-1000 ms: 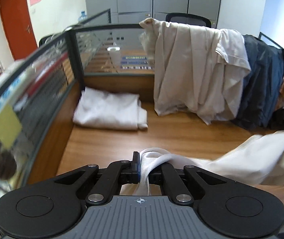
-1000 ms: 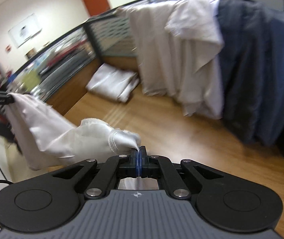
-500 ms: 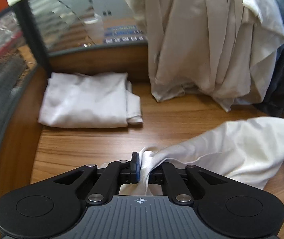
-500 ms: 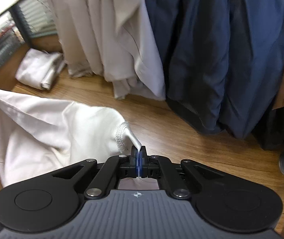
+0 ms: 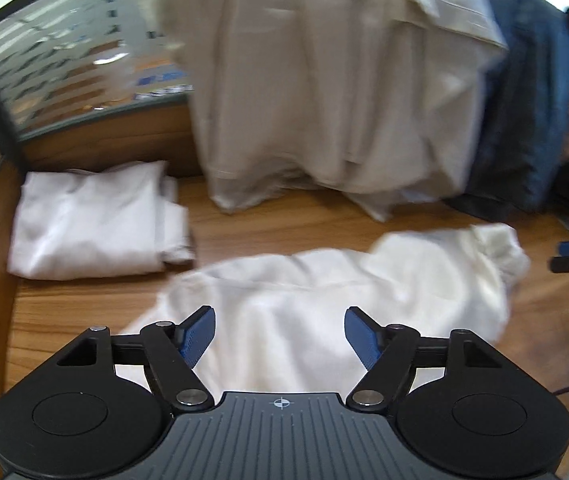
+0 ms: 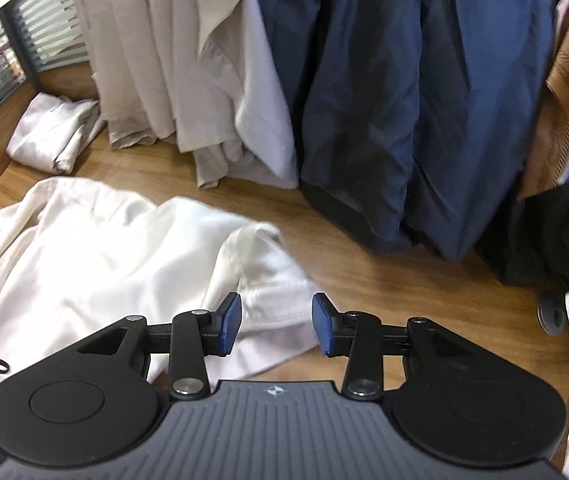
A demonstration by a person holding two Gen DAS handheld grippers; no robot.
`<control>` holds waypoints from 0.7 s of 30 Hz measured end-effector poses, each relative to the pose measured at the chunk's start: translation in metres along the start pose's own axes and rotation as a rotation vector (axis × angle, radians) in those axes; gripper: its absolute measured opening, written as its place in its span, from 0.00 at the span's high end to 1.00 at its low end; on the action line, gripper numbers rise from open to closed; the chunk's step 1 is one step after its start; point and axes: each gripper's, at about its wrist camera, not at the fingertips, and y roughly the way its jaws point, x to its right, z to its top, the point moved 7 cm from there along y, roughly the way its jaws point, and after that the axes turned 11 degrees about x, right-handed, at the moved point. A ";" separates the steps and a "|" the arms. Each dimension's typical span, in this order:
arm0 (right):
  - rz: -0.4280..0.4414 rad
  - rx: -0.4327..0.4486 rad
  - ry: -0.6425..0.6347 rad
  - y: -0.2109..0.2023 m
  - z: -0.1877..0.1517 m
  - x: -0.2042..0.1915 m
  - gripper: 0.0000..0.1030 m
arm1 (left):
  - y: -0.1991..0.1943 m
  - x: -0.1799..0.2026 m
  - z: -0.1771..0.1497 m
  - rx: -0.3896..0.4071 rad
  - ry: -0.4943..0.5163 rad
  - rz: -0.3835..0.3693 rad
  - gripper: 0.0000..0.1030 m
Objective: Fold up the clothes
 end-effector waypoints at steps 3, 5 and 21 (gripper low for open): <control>0.022 -0.015 0.002 -0.011 -0.018 -0.004 0.56 | -0.006 0.028 -0.014 -0.017 -0.005 -0.049 0.25; 0.048 -0.026 0.005 -0.016 -0.031 -0.007 0.55 | -0.010 0.045 -0.027 -0.031 0.001 -0.071 0.23; 0.093 -0.022 -0.121 0.008 -0.080 -0.010 0.31 | -0.029 0.137 -0.144 -0.198 -0.113 -0.054 0.16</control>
